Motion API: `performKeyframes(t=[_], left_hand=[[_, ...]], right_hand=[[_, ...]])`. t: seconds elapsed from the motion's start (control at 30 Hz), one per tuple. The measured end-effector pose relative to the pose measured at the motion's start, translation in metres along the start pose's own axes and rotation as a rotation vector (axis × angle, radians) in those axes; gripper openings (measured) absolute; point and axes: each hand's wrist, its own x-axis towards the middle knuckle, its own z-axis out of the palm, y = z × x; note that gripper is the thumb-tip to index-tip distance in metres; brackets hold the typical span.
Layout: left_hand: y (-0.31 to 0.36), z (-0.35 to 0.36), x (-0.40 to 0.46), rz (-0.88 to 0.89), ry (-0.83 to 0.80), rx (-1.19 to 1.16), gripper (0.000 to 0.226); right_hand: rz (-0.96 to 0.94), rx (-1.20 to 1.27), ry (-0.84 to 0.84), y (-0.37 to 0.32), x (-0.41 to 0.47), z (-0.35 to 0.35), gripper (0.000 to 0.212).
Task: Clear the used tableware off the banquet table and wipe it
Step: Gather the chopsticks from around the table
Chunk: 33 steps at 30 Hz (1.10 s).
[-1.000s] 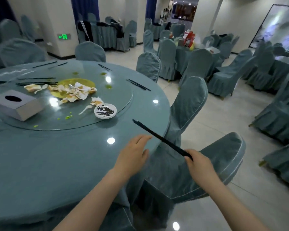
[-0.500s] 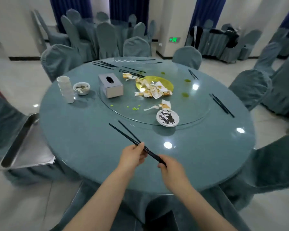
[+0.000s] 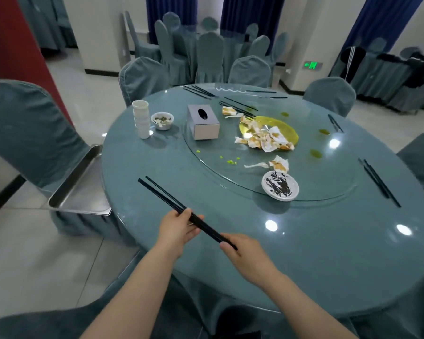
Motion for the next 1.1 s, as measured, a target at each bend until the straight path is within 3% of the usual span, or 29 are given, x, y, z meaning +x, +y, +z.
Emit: performKeyframes(t=[0.23, 0.6, 0.73, 0.9, 1.1], left_hand=[[0.01, -0.032, 0.038, 0.026, 0.122, -0.039, 0.012], [0.034, 0.011, 0.118, 0.053, 0.305, 0.024, 0.014], [0.042, 0.034, 0.14, 0.016, 0.342, 0.072, 0.014], [0.049, 0.059, 0.172, -0.003, 0.356, 0.111, 0.013], [0.047, 0.088, 0.202, -0.025, 0.332, 0.168, 0.012]], right_hand=[[0.093, -0.115, -0.024, 0.052, 0.055, -0.009, 0.031], [0.122, -0.333, 0.048, 0.162, 0.267, -0.069, 0.034], [0.099, -0.555, -0.003, 0.19, 0.312, -0.093, 0.038], [0.04, -0.78, -0.079, 0.218, 0.344, -0.105, 0.023], [-0.013, -0.678, -0.08, 0.237, 0.364, -0.104, 0.021]])
